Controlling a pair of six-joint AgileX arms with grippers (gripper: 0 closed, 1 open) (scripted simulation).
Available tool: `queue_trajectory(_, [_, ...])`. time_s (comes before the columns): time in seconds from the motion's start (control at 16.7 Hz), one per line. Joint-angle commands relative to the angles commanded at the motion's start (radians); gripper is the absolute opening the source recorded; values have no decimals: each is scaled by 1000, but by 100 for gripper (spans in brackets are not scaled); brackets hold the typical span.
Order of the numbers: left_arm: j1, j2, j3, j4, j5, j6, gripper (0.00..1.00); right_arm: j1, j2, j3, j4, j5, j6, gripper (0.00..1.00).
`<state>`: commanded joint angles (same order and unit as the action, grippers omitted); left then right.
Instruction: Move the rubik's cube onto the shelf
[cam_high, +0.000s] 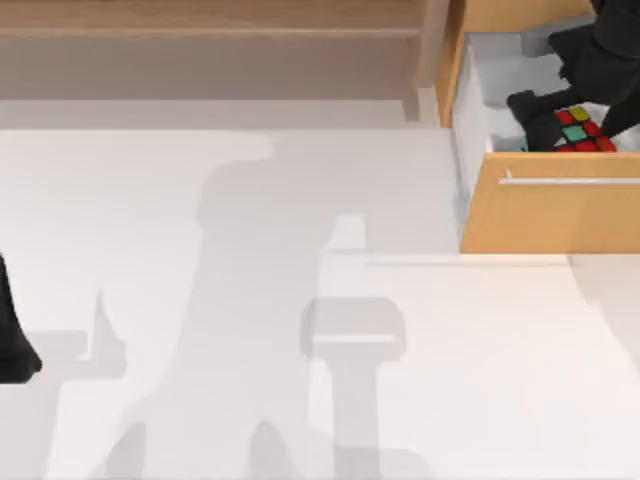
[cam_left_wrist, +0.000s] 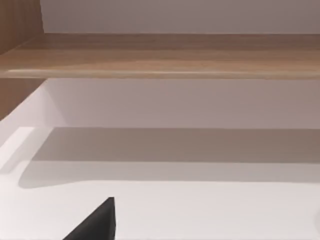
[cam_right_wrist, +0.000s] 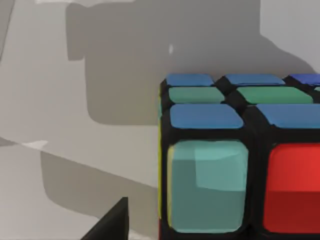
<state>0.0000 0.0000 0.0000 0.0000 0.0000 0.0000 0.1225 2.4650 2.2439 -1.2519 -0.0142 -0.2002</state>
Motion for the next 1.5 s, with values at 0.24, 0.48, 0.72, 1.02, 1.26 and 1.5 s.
queue_trajectory(0.24, [0, 0, 0, 0, 0, 0, 100, 0, 0, 0, 0, 0, 0, 47])
queue_trajectory(0.48, [0, 0, 0, 0, 0, 0, 100, 0, 0, 0, 0, 0, 0, 17])
queue_trajectory(0.72, [0, 0, 0, 0, 0, 0, 100, 0, 0, 0, 0, 0, 0, 0])
queue_trajectory(1.02, [0, 0, 0, 0, 0, 0, 100, 0, 0, 0, 0, 0, 0, 0])
queue_trajectory(1.26, [0, 0, 0, 0, 0, 0, 100, 3, -12, 13, -13, 3, 5, 0])
queue_trajectory(1.5, [0, 0, 0, 0, 0, 0, 100, 14, -118, 136, -132, 17, 28, 0])
